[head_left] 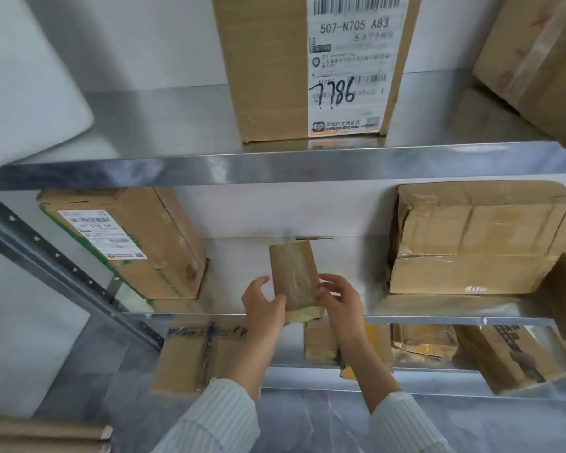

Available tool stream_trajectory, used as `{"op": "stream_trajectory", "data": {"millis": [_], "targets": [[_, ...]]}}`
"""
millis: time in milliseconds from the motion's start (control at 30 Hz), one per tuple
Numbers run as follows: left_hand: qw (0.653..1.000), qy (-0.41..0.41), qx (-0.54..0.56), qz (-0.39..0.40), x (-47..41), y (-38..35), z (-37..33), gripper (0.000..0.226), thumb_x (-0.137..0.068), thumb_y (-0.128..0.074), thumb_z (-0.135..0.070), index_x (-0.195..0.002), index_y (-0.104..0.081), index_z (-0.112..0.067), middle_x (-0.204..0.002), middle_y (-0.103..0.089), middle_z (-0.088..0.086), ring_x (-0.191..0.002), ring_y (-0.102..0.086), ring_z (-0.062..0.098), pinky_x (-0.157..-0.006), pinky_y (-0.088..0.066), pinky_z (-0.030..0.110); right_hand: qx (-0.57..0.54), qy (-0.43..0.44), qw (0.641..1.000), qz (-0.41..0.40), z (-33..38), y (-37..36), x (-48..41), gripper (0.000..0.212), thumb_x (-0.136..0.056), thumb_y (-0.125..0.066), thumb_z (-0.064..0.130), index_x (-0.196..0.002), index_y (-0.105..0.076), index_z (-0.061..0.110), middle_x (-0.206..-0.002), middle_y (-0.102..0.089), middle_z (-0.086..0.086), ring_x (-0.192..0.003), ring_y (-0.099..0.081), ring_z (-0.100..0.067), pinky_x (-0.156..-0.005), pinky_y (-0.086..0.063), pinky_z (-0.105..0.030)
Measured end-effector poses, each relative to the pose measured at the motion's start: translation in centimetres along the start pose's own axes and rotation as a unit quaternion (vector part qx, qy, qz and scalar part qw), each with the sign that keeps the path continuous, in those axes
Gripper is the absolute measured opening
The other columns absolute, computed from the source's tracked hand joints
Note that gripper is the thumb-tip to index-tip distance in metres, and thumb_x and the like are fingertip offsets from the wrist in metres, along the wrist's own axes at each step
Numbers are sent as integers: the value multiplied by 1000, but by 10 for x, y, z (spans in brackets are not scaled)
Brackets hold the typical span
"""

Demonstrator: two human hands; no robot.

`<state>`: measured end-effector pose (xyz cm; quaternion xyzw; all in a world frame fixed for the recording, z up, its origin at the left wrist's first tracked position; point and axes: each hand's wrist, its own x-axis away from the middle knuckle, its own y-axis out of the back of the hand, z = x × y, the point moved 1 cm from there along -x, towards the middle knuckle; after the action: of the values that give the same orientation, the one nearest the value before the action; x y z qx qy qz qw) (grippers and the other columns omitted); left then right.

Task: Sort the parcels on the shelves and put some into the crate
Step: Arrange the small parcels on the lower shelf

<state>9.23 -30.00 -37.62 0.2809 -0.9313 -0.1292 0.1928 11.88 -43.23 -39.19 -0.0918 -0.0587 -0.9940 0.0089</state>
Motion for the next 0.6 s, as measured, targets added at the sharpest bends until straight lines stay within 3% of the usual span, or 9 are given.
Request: {"op": "stream_trajectory", "data": {"millis": [67, 167, 233, 367, 600], "targets": [[999, -28, -32, 28, 6, -11, -3, 46, -91, -53, -8, -135, -44, -22, -150, -29, 6, -133, -38, 23, -103, -39, 30, 4, -2, 1000, -7, -4, 7, -3, 24, -96, -50, 7, -114, -62, 17, -101, -68, -2, -79, -62, -4, -58, -49, -9], [993, -48, -88, 57, 8, -27, -7, 53, -93, -49, -7, -142, -38, -25, -159, -10, 2, -143, -23, 19, -98, -32, 22, 10, -8, 1000, -10, -8, 15, -5, 24, -97, -49, 7, -113, -61, 18, -96, -66, 4, -79, -64, -6, -55, -49, -9], [989, -61, -122, 58, 5, -39, -9, 54, -93, -51, -12, -143, -36, -26, -160, -9, 2, -145, -19, 21, -109, -30, 32, 16, -16, 1000, -12, -12, 18, -7, 23, -96, -50, 7, -112, -62, 19, -98, -66, 3, -82, -65, -13, -57, -50, -12], [971, -20, -234, 45, -4, -62, -10, 63, -89, -55, -31, -146, -30, -25, -159, -13, 4, -145, -12, 29, -113, -24, 53, 41, -47, 998, -8, -21, 25, -11, 24, -95, -50, 9, -112, -63, 19, -103, -67, 1, -88, -66, -18, -62, -49, -15], [956, 41, -282, 73, -20, -77, -4, 94, -85, -63, -48, -152, 1, -29, -158, 22, -4, -145, 17, 33, -114, -12, 61, 94, -102, 989, 44, -34, 24, -29, 29, -95, -47, 5, -117, -63, 14, -103, -65, 0, -97, -65, -23, -75, -51, -27]]}}
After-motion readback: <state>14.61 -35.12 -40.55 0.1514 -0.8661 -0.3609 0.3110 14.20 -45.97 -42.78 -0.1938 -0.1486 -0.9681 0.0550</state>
